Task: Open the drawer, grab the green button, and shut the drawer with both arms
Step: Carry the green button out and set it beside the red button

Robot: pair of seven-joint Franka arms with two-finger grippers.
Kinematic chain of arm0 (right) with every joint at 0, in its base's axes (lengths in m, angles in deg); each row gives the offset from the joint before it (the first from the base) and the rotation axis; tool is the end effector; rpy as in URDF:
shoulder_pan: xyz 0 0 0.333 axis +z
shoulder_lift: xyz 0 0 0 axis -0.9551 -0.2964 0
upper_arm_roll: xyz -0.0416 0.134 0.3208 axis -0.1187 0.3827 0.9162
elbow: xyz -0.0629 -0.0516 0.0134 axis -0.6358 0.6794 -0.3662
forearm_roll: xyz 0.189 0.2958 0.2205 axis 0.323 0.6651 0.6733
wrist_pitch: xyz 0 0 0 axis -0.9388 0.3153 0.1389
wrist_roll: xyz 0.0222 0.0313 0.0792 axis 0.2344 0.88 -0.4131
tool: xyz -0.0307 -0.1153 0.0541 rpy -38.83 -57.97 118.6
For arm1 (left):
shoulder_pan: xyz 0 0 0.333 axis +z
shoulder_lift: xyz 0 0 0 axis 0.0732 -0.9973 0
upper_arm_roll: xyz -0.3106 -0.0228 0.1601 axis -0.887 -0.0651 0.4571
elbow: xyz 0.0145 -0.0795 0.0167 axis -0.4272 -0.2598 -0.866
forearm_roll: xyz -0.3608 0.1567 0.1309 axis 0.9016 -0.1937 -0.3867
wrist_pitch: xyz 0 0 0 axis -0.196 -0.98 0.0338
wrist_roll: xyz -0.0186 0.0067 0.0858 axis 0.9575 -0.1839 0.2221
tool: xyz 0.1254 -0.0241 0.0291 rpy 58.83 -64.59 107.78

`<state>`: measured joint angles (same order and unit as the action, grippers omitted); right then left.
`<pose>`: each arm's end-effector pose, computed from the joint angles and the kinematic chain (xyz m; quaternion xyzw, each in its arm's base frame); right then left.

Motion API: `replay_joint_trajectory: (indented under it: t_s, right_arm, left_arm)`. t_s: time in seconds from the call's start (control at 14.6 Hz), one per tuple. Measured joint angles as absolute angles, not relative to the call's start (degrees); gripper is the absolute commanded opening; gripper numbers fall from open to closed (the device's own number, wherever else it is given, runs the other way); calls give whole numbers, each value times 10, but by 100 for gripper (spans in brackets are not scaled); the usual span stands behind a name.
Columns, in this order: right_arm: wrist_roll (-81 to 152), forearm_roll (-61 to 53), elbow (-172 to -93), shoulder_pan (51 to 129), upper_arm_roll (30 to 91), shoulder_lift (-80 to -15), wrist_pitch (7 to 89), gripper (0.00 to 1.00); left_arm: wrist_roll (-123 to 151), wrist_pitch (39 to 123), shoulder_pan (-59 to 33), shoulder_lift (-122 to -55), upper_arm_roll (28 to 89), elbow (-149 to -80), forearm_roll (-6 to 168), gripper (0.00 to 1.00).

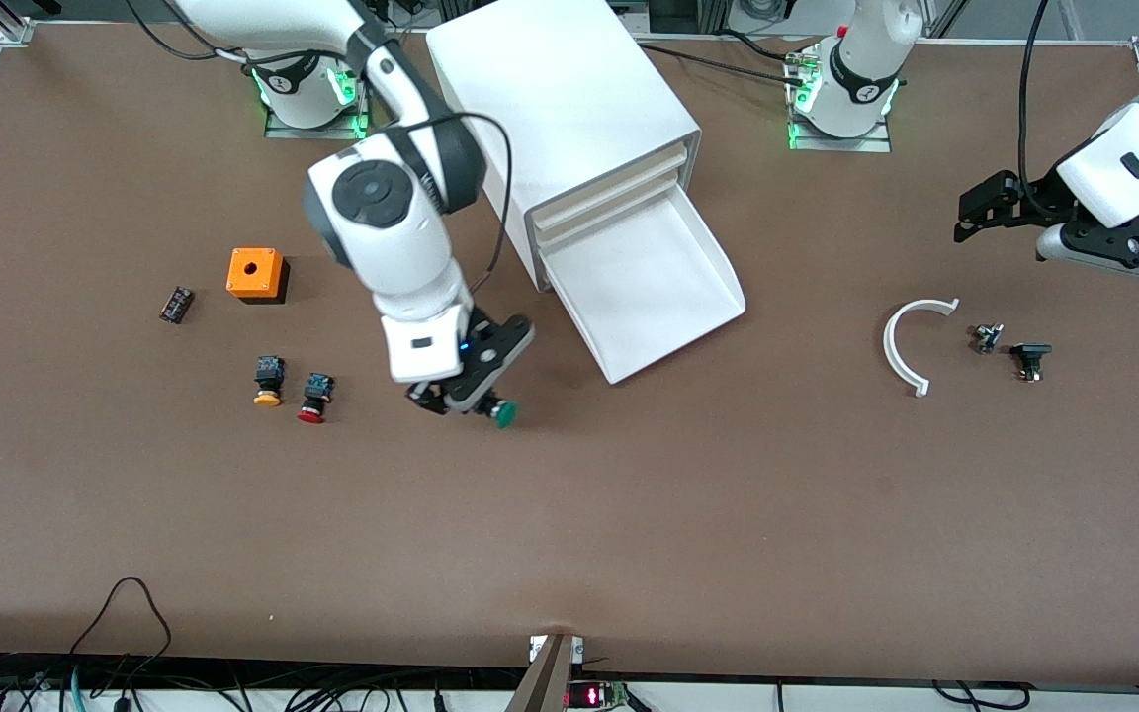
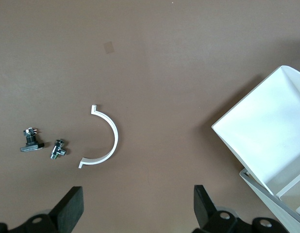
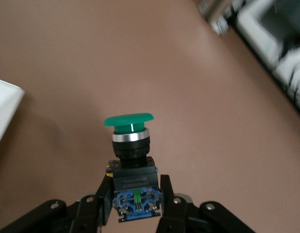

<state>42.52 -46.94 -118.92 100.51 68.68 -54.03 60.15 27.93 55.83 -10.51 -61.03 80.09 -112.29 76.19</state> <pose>0.6643 0.3759 0.3816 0.9162 0.3852 0.1084 0.0197 0.5620 -0.0390 0.5957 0.9945 -0.0924 -0.0303 0.0387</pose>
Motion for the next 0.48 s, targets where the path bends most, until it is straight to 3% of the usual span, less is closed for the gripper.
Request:
replay_joint_trajectory:
  t_s: [0.48]
  right_arm:
    - [244, -458, -1362, 905, 684, -529, 638, 25]
  left_arm:
    - [279, 558, -100, -612, 805, -1123, 762, 100]
